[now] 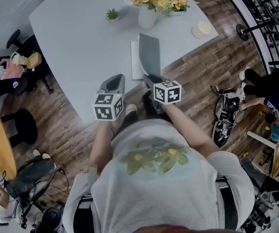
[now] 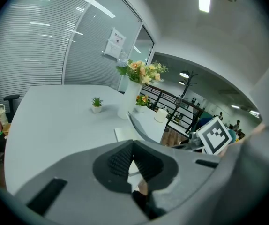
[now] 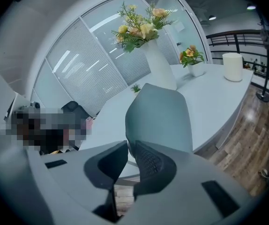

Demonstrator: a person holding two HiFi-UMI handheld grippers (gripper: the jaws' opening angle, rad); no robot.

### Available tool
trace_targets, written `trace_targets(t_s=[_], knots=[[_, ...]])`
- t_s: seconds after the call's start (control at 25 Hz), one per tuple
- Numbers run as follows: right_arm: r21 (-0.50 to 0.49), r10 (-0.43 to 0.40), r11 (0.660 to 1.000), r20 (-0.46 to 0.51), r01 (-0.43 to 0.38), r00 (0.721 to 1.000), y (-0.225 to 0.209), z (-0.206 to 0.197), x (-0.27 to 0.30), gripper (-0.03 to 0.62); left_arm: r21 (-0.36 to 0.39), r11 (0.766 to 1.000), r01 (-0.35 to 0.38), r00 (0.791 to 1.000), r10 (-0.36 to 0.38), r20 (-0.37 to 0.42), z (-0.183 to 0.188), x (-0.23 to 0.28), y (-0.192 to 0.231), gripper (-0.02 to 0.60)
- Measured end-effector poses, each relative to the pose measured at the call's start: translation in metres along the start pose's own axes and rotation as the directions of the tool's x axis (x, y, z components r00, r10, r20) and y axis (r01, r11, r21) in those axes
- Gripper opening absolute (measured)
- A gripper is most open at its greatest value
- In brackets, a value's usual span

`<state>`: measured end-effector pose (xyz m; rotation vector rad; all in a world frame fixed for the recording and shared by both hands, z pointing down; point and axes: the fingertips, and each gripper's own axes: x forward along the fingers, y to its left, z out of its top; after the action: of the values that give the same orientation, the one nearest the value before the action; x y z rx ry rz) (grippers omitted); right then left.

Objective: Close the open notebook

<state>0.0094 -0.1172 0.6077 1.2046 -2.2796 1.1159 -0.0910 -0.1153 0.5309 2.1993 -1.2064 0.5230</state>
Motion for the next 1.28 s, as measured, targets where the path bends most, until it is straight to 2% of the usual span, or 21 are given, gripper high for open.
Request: trace_targets(t_s=[1.28], knots=[[-0.042, 0.022, 0.999, -0.116, -0.027, 0.993, -0.002, -0.024, 0.035, 0.067, -0.042, 0.998, -0.042, 0.999, 0.041, -0.020, -0.013, -0.003, 0.009, 0.003]])
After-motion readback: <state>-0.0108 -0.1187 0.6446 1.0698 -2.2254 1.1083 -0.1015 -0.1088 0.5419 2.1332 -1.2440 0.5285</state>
